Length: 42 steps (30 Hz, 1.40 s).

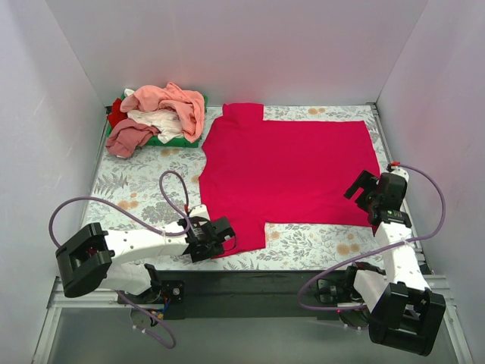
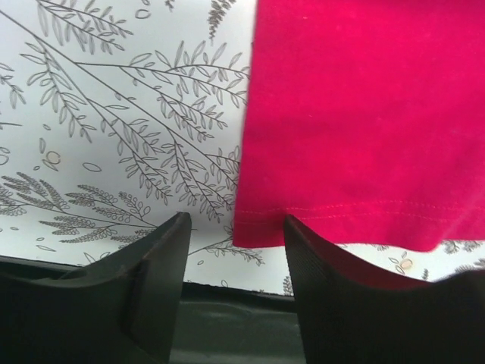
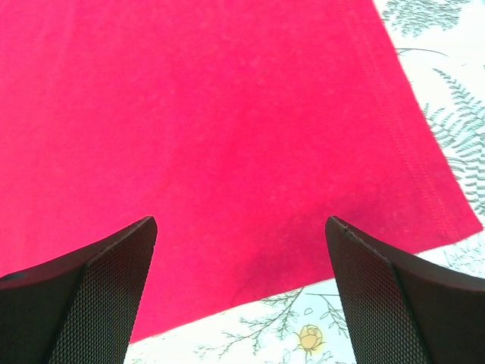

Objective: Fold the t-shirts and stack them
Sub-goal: Fold the tshirt

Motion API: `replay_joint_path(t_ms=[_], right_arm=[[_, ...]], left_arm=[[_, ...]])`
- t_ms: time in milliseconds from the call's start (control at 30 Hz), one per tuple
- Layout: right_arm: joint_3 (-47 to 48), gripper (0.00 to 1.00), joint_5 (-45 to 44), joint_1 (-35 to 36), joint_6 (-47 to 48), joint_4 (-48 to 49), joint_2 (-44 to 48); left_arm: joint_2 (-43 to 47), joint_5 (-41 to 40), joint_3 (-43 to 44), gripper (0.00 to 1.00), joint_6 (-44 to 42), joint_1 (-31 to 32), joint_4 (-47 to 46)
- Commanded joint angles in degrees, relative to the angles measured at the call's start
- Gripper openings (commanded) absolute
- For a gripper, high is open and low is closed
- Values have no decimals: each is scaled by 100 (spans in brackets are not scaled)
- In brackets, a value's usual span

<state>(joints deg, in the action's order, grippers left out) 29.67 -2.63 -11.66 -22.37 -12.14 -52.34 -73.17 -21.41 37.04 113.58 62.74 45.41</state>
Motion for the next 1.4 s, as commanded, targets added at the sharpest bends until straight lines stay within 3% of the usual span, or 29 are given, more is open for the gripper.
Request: replay_joint_path(t_ms=[0,100,200,300,667,800,967,1167,1300,1367], right_arm=[[48,98,-431,-47,-22,-25,-40],[56,98,-589,-73,-31,-130,-66],[56,98,-765,-91,-48,-236,-31],[30,98,-914,-108,-83,-341,30],[-224,98,-1503,-802,-741,-922,5],[-322,96,-1003,-1425,-769,-562,-311],[-322,87,-362,-1532,-698,-8,-944],[-313,73,-194,-1541,-611,238,-1419],[-374,55,-202,-1541,-619,309,-1525],[-366,53,-168,-1541,-593,318,-1543]], left_arm=[[-145,110,-12,47,807,-16,-207],[-241,295,-108,43,622,-16,-602],[-373,278,-57,29,613,-34,-639],[-409,216,-12,0,630,-43,-480],[672,-232,145,0,-237,-113,-919],[515,-267,532,0,-635,-113,-999],[487,-390,699,0,-802,-113,-1104],[795,-619,726,0,-750,-148,-1113],[883,-768,823,0,-767,-166,-1087],[857,-821,893,0,-785,-183,-1052]])
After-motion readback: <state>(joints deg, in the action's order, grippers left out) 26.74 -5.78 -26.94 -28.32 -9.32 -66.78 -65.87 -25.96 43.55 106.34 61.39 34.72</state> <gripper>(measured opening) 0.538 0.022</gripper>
